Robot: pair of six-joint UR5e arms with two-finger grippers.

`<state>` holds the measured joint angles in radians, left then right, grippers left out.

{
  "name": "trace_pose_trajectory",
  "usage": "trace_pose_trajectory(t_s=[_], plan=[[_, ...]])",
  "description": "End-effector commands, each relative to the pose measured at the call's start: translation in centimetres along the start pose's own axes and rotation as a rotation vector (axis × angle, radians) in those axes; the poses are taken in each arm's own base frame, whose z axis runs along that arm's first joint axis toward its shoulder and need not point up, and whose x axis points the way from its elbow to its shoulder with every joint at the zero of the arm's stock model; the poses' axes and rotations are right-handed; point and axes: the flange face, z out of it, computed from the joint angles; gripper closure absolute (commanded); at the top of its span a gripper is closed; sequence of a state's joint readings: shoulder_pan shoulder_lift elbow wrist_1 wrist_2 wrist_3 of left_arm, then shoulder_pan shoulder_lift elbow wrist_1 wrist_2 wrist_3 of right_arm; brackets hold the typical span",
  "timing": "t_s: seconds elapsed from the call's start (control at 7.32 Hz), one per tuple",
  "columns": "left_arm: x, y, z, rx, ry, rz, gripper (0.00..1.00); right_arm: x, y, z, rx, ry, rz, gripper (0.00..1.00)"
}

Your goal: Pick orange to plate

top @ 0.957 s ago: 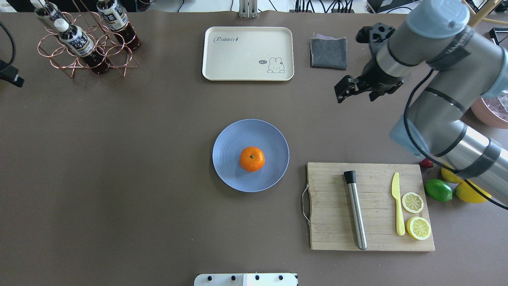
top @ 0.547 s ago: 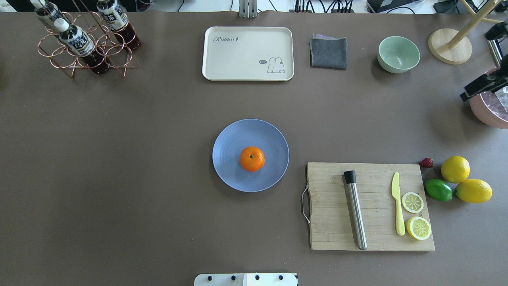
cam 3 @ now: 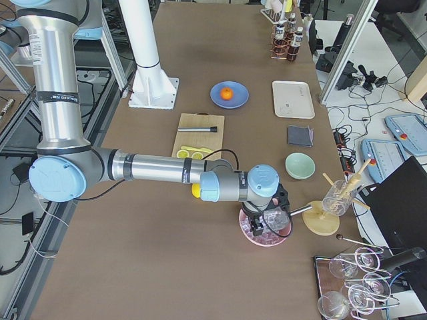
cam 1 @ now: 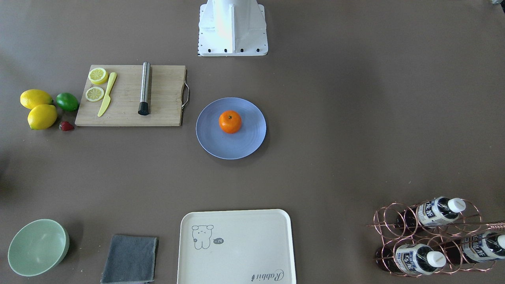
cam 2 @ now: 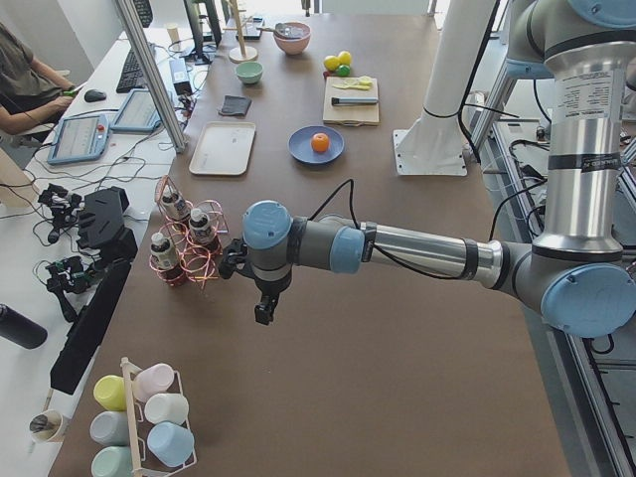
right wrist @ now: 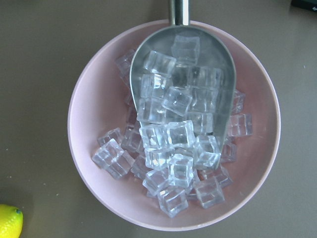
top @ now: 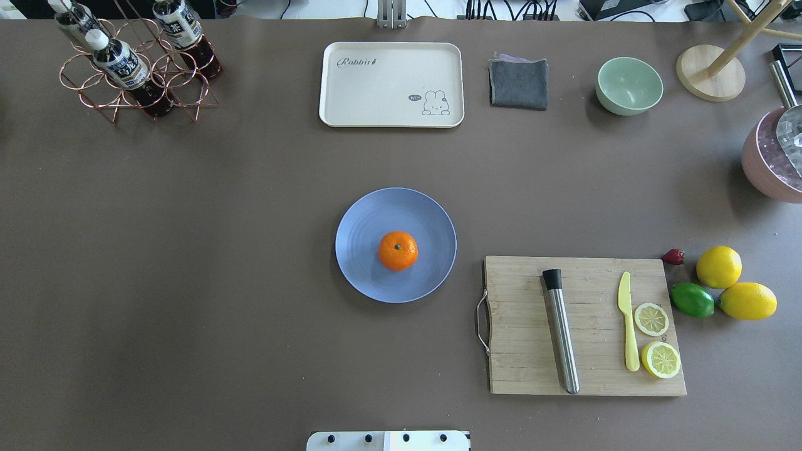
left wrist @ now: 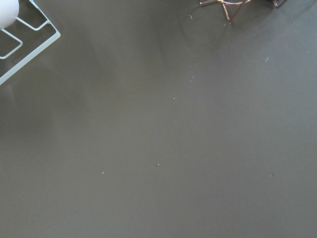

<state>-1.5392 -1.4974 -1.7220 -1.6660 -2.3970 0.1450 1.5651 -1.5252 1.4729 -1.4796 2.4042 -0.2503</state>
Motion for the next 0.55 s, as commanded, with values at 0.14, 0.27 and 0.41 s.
trace_pose_trajectory(t_s=[0.14, 0.27, 0.41], plan=[[-3.65, 4.73, 3.97, 0.024, 0.003, 0.022, 0.02, 0.72, 0.14, -1.30, 0.023, 0.015, 0.003, 0.00], [-3.81, 4.74, 4.12, 0.013, 0.005, -0.034, 0.02, 0.60, -0.09, -1.29, 0.021, 0.020, -0.001, 0.00], [-3.74, 4.83, 3.99, 0.015, 0.006, -0.056, 0.02, 0.72, 0.19, -1.14, 0.018, 0.022, 0.002, 0.00]])
